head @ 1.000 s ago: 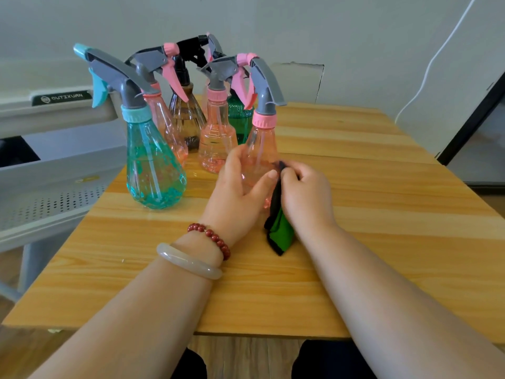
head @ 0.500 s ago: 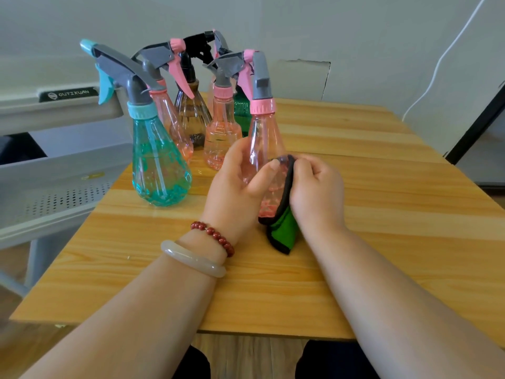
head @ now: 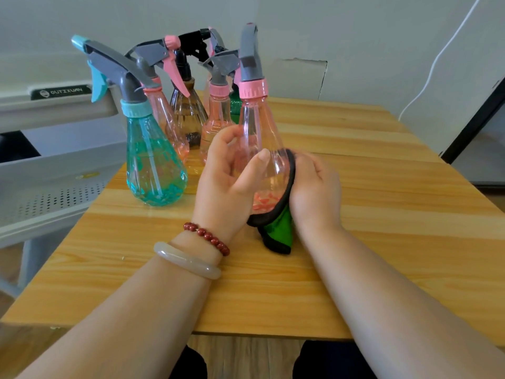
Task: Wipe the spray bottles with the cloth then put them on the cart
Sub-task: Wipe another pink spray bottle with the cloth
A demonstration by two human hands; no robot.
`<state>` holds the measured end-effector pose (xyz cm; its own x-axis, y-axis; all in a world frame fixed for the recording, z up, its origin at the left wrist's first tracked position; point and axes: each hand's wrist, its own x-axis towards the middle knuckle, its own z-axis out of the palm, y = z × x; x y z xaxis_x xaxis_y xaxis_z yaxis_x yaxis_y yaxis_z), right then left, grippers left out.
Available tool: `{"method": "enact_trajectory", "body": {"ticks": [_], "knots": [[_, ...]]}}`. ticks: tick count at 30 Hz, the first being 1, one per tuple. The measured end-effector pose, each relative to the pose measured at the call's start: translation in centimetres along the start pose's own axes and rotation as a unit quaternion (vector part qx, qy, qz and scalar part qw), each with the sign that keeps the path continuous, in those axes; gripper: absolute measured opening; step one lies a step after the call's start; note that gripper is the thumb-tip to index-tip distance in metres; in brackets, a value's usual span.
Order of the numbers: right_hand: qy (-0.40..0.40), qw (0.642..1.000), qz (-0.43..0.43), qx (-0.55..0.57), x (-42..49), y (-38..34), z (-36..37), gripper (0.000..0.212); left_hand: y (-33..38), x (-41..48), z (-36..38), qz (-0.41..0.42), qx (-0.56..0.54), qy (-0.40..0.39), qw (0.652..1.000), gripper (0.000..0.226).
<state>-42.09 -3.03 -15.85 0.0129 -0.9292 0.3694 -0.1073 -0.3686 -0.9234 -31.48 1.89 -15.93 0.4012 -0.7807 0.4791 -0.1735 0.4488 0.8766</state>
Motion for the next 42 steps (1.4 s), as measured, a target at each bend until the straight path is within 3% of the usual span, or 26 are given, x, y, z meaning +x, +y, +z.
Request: {"method": "enact_trajectory", "body": {"ticks": [2,5,7,9,11,14,16,20,25,31,33,36,38,40,42], "knots": [[0.011,0.999,-0.052,0.0,-0.2,-0.1,-0.1,0.036,0.1,0.1,0.0,0.005,-0.01,0.001,1.0,0.041],[0.017,0.97,-0.24,-0.044,-0.8,-0.3,-0.1,0.036,0.1,0.1,0.2,-0.008,-0.015,0.002,1.0,0.048],[0.01,0.954,-0.294,-0.054,-0.9,-0.1,0.0,0.037,0.2,0.1,0.1,-0.006,-0.018,0.002,1.0,0.049],[0.018,0.966,-0.256,-0.041,-0.7,0.0,0.1,0.037,0.3,0.2,0.0,0.003,-0.024,-0.002,1.0,0.035],[0.02,0.986,-0.163,-0.005,-0.5,-0.2,0.2,0.037,0.5,0.2,-0.1,0.012,-0.032,-0.009,0.999,0.025],[0.001,0.996,-0.044,0.083,-0.3,-0.7,0.0,0.034,0.5,0.3,0.0,0.01,-0.044,0.001,0.999,0.025],[0.014,0.993,-0.017,0.112,-0.2,-1.0,-0.1,0.034,0.6,0.3,0.2,0.001,-0.053,0.007,0.999,0.029],[0.065,0.991,-0.048,0.105,-0.6,-1.4,0.4,0.038,0.7,0.2,0.4,0.01,-0.02,-0.019,1.0,0.037],[0.082,0.992,-0.073,0.069,-0.1,-0.7,0.4,0.039,0.5,-0.1,0.9,-0.031,-0.031,-0.075,0.996,0.071],[-0.006,0.957,-0.289,-0.018,-0.5,-0.4,0.0,0.039,0.6,-0.3,1.1,-0.032,-0.067,-0.066,0.995,0.058],[-0.001,0.972,-0.237,0.009,-0.4,-0.7,0.1,0.039,0.6,-0.3,0.8,-0.027,-0.058,-0.06,0.996,0.054],[-0.002,0.991,-0.084,0.104,-0.4,-0.9,0.3,0.038,0.9,-0.4,0.7,-0.042,-0.084,-0.024,0.995,0.068],[-0.01,0.99,-0.051,0.129,-0.3,-0.7,0.3,0.039,1.1,-0.4,0.8,-0.051,-0.088,-0.009,0.995,0.066],[0.005,0.991,-0.101,0.086,-0.5,-0.6,0.2,0.042,1.1,-0.4,0.8,-0.049,-0.078,-0.014,0.996,0.057],[0.012,0.974,-0.226,0.003,-0.7,-0.4,0.2,0.041,1.2,-0.4,0.8,-0.051,-0.077,-0.021,0.995,0.056]]}}
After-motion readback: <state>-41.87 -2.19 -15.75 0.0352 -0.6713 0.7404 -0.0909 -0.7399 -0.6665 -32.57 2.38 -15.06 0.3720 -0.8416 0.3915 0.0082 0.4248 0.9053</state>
